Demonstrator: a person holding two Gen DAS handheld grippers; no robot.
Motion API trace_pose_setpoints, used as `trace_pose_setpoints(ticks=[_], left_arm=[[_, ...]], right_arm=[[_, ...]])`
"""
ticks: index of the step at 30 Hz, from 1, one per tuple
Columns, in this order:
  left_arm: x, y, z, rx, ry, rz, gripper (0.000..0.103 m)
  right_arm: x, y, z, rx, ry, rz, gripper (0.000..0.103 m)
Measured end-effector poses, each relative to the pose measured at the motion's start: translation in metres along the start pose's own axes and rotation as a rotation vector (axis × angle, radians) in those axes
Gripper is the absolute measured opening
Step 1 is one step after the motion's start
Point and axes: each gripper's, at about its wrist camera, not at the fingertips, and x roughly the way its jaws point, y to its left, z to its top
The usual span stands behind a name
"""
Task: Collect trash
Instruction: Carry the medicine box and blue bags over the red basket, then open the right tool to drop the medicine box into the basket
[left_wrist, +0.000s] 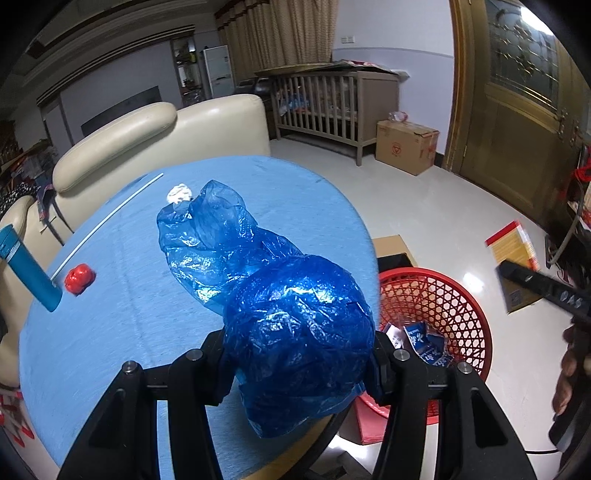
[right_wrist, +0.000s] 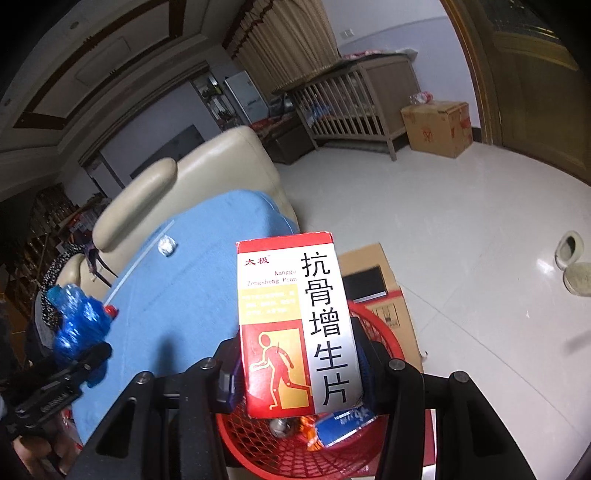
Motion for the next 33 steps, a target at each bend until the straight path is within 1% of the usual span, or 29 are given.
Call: trace_pose_setpoints(ticks=[6, 13, 15, 23, 29, 32, 33], left_arm=[[0.0, -0.01, 0.001, 0.02, 0.003, -0.007, 0.057], [0.001, -0.019, 0.004, 0.039, 0.006, -0.021, 0.057], [0.003, -0.018, 0.004, 0.045, 0.007, -0.026, 0.057], [0.007, -0.024, 0.005, 0.064, 0.018, -0.036, 0.057], [0.012, -0.027, 0.006, 0.084, 0.027, -0.047, 0.057], [0.014, -0.032, 0.007, 0.097, 0.032, -0.053, 0.057], [0.015, -0.033, 0.007, 0.1, 0.034, -0.055, 0.057]], right_arm=[[0.011, -0.01, -0.011, 0.016, 0.032, -0.006, 0.051], [0.004, -0.004, -0.007, -0.003, 0.004, -0.022, 0.051], [0.005, -0.003, -0.007, -0.008, 0.007, -0.025, 0.051], [0.028, -0.006, -0.021, -0.009, 0.078, -0.041, 0.051], [0.037, -0.013, -0.027, 0.006, 0.109, -0.056, 0.051], [0.041, -0.017, -0.03, 0.019, 0.133, -0.06, 0.053], [0.044, -0.019, -0.03, 0.023, 0.147, -0.063, 0.058]])
